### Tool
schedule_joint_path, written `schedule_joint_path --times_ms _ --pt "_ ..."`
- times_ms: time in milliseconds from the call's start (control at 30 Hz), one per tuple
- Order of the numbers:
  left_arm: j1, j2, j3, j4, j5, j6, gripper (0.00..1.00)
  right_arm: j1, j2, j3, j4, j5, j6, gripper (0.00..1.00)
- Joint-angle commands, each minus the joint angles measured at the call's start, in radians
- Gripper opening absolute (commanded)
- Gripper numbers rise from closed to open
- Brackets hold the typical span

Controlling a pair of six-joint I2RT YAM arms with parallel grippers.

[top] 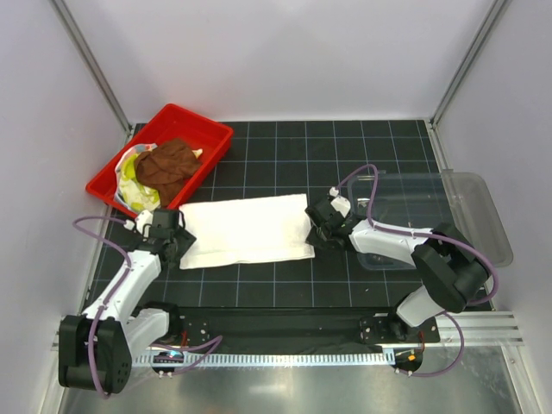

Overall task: Fold and stack the towels
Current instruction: Smooth out wrinkles on the folded towel

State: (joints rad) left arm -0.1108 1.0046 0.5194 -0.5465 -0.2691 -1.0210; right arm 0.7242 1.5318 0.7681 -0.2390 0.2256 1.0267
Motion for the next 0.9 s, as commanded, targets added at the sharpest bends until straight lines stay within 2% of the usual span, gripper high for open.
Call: schedule_joint_path --times_ms 0,67,167,200,267,300,367,633,867 --pt "0.005 -0.006 -0.01 0.025 -0.018 -0.045 0.61 0.0 -0.013 0.019 0.007 0.034 -0.011 0.01" --pt "0.005 0.017 -0.013 0.039 -0.016 -0.044 0.57 0.0 -0.013 0.022 0.001 0.034 -0.016 0.01" --pt "0.005 0.032 -0.01 0.056 -0.012 -0.033 0.41 0.0 -0.018 0.027 -0.009 0.034 -0.028 0.01" --pt "0.005 0.035 -0.004 0.056 -0.01 -0.031 0.31 0.0 -0.021 0.027 -0.011 0.035 -0.033 0.01" --pt "0.005 0.034 0.005 0.053 -0.007 -0.018 0.19 0.0 -0.022 0.031 -0.013 0.034 -0.04 0.01" --pt "0.005 0.026 0.01 0.048 -0.009 -0.014 0.09 0.0 -0.022 0.04 -0.016 0.032 -0.043 0.01" --pt "0.005 0.019 0.033 0.022 -0.021 -0.001 0.01 0.001 -0.022 0.056 -0.037 0.04 -0.057 0.01" --pt "0.005 -0.015 0.171 -0.095 -0.05 0.053 0.0 0.0 -0.071 0.131 -0.121 0.075 -0.119 0.01" --pt "0.005 -0.049 0.243 -0.184 -0.027 0.065 0.0 0.001 -0.127 0.18 -0.175 0.028 -0.146 0.01"
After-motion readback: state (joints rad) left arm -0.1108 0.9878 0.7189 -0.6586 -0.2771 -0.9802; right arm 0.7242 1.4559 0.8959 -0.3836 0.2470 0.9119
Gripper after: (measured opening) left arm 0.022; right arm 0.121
